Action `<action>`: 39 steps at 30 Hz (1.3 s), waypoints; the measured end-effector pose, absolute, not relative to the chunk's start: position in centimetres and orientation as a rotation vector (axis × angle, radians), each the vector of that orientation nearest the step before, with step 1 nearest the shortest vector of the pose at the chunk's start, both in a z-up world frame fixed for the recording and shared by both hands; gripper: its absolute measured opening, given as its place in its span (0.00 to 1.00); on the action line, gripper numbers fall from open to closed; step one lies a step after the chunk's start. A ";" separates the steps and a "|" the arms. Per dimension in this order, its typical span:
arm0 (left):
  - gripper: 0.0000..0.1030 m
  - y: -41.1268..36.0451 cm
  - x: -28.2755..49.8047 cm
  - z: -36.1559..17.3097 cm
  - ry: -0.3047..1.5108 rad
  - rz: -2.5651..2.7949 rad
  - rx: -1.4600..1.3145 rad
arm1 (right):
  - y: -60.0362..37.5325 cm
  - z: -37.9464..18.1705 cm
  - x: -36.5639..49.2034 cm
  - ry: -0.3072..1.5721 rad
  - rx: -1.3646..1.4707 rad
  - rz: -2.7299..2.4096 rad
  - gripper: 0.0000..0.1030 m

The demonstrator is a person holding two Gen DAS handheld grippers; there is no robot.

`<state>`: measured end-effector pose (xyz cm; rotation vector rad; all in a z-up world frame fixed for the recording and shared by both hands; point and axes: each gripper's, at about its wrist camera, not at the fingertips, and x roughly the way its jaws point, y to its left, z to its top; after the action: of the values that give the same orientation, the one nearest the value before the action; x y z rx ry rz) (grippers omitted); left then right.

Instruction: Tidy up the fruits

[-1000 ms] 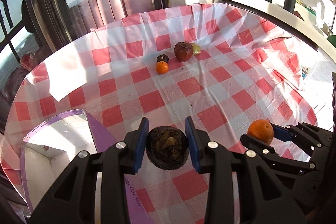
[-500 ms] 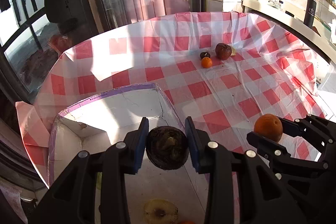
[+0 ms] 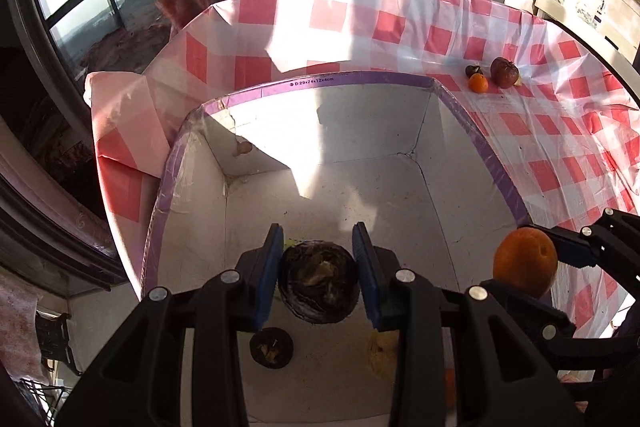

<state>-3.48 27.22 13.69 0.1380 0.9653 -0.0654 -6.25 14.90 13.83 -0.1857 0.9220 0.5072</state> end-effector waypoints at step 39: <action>0.46 30.4 -3.2 10.2 1.114 -0.042 0.056 | 17.2 11.1 -6.1 1.074 -0.213 0.592 0.42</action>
<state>-3.20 30.38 10.17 0.0556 1.1141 -0.0419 -6.08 17.22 11.07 -0.2125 1.0740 0.5917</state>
